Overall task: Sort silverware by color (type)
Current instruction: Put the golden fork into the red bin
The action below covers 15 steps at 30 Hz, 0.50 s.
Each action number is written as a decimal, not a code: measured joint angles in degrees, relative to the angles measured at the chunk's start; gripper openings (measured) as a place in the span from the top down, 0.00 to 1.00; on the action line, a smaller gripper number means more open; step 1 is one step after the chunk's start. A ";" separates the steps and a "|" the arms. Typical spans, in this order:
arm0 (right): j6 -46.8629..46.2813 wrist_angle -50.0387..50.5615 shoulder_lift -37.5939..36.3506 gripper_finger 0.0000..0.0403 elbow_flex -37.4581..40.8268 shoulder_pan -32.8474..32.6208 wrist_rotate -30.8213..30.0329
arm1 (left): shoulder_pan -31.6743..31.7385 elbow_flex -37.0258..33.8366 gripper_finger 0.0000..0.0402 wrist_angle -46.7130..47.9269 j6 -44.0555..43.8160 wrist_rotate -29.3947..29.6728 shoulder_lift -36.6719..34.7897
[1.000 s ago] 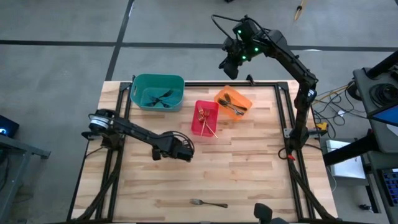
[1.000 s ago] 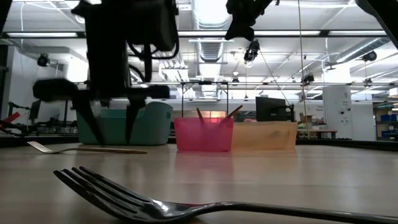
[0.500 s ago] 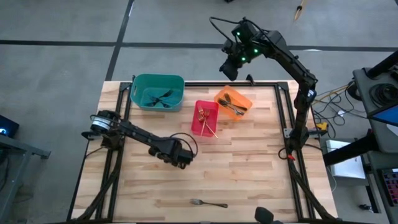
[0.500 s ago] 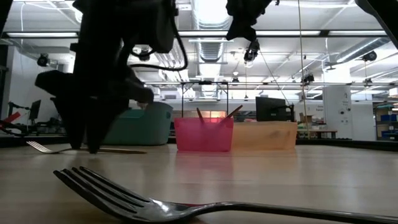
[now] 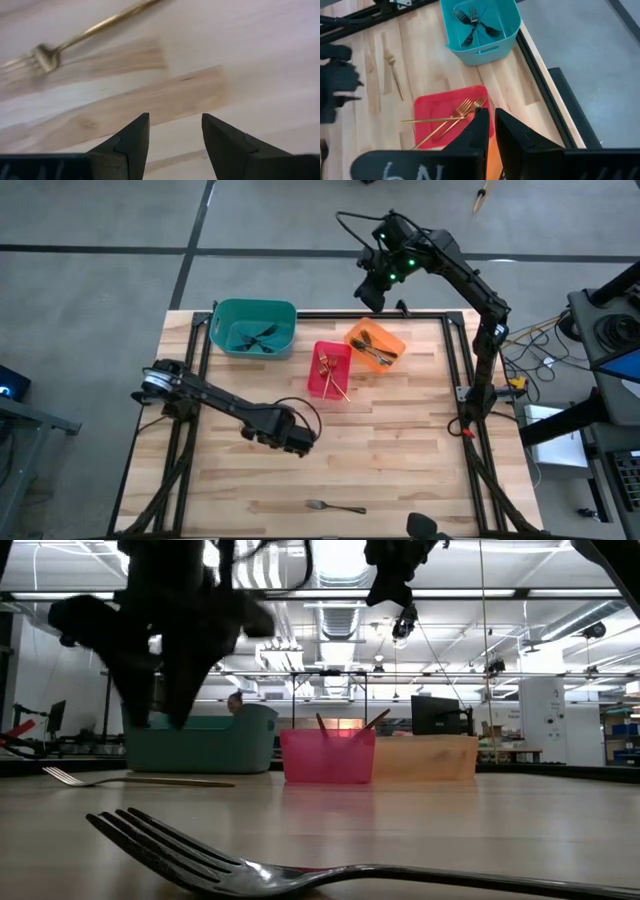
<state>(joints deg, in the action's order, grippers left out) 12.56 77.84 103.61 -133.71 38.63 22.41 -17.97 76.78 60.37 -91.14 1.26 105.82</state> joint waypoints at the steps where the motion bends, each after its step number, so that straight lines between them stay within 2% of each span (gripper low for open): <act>1: 0.00 -0.31 0.10 0.94 0.00 0.01 0.00 | -0.42 1.22 0.60 0.17 -0.55 1.70 0.00; 4: 0.05 -1.03 0.15 0.94 0.02 0.01 -0.04 | -0.60 4.39 0.60 1.83 0.63 2.06 -0.58; 9: 0.68 -3.33 0.15 0.94 0.02 0.01 -0.04 | -1.49 10.17 0.60 5.17 3.32 -3.48 -2.60; 15: 0.05 -3.55 0.15 0.94 0.02 0.01 -0.02 | -3.70 17.91 0.60 9.99 22.63 -4.97 -2.82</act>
<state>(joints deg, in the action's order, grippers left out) 12.61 74.29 103.77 -133.69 38.63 22.39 -21.67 94.69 70.36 -68.51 -3.70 103.00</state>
